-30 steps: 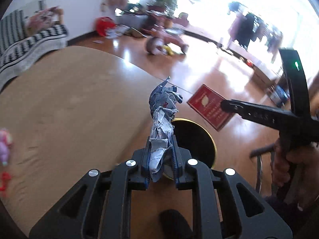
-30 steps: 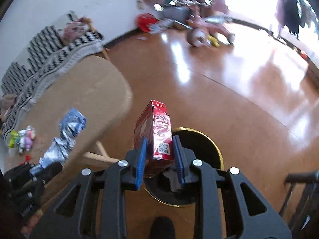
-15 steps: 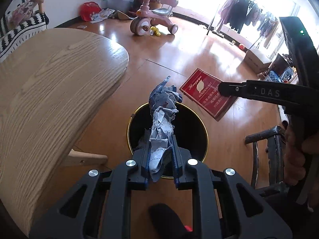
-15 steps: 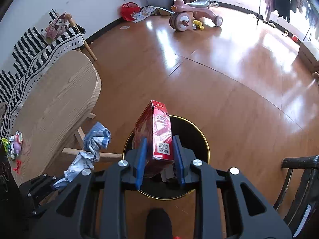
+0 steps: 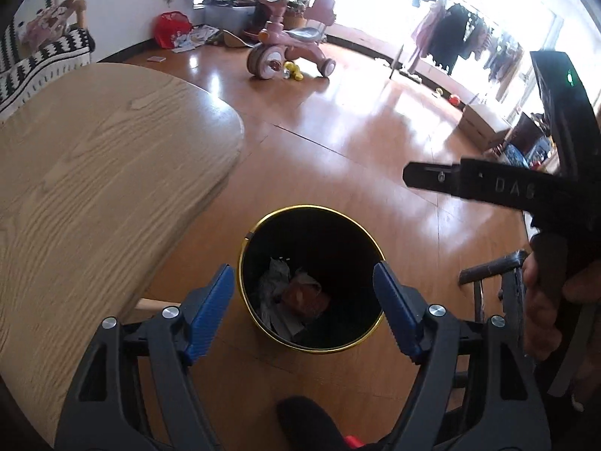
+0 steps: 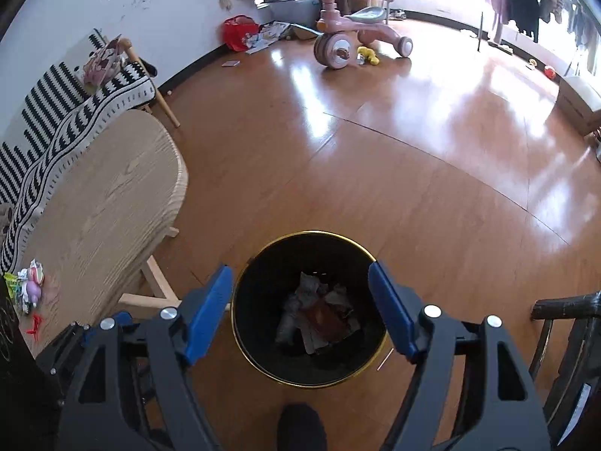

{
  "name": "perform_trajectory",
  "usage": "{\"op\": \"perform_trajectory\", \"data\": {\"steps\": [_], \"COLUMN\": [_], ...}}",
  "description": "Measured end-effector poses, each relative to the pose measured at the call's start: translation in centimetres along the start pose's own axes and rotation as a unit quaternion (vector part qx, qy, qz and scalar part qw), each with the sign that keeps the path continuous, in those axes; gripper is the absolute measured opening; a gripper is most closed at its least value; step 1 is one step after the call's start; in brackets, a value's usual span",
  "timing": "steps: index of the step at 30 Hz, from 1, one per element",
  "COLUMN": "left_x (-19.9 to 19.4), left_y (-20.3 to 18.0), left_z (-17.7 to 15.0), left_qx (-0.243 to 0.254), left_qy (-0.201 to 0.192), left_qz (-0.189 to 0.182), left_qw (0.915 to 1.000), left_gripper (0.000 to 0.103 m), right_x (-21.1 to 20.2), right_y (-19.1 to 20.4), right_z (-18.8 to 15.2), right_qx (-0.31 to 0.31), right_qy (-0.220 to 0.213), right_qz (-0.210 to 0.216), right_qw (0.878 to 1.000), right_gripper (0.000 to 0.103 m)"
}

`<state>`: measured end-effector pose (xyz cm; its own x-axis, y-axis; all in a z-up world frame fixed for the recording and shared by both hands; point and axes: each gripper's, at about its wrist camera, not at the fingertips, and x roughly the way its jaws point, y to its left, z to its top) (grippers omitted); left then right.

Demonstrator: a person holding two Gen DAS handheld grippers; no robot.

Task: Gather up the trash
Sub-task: 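Move both open tools back over the table toward the trash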

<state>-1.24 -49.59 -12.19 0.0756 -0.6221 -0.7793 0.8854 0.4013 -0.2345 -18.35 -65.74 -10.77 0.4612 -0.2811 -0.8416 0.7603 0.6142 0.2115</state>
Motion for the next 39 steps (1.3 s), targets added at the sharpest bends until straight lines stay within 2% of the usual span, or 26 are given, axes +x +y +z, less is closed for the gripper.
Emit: {"op": "perform_trajectory", "data": {"steps": [3,5,9,14,18,21,26,30,34,39], "left_x": [-1.3,-3.1,-7.7,-15.0,-21.0,-25.4,-32.2,-35.4,-36.6,-35.4], "left_y": [0.8,1.7,4.8,11.5,17.6,22.5,29.9,34.1,36.9,38.5], "left_z": [0.2,0.2,-0.2,-2.7,-6.2,-9.1,-14.7,-18.1,-19.6,-20.6], "left_qx": [-0.009,-0.013,-0.031,-0.087,-0.129,-0.174,-0.260,-0.306,-0.318,-0.318], "left_qy": [-0.010,-0.027,-0.059,-0.091,-0.108,-0.116,-0.138,-0.150,-0.153,-0.133], "left_qz": [0.011,0.028,0.068,0.130,0.195,0.245,0.295,0.317,0.323,0.324], "left_qw": [0.9998,0.9992,0.9955,0.9834,0.9664,0.9468,0.9090,0.8853,0.8780,0.8812], "left_gripper": [0.080,0.087,0.091,0.092,0.092,0.092,0.092,0.092,0.092,0.093], "right_x": [-0.2,-0.2,-0.6,-1.5,-2.4,-3.0,-2.6,-1.4,-0.3,1.7], "right_y": [1.4,3.0,7.0,15.7,24.2,29.9,39.3,44.8,47.7,49.1], "right_z": [0.1,0.1,0.2,-0.7,-2.4,-3.9,-7.7,-9.5,-10.6,-11.0], "right_qx": [-0.013,-0.032,-0.065,-0.134,-0.194,-0.230,-0.283,-0.303,-0.318,-0.319], "right_qy": [-0.006,-0.007,-0.017,-0.025,-0.024,-0.025,-0.009,0.005,0.009,0.019], "right_qz": [0.012,0.020,0.048,0.103,0.156,0.186,0.221,0.231,0.226,0.211], "right_qw": [1.000,0.999,0.997,0.985,0.968,0.955,0.934,0.924,0.920,0.924], "right_gripper": [0.075,0.079,0.081,0.081,0.082,0.083,0.083,0.083,0.083,0.083]}}
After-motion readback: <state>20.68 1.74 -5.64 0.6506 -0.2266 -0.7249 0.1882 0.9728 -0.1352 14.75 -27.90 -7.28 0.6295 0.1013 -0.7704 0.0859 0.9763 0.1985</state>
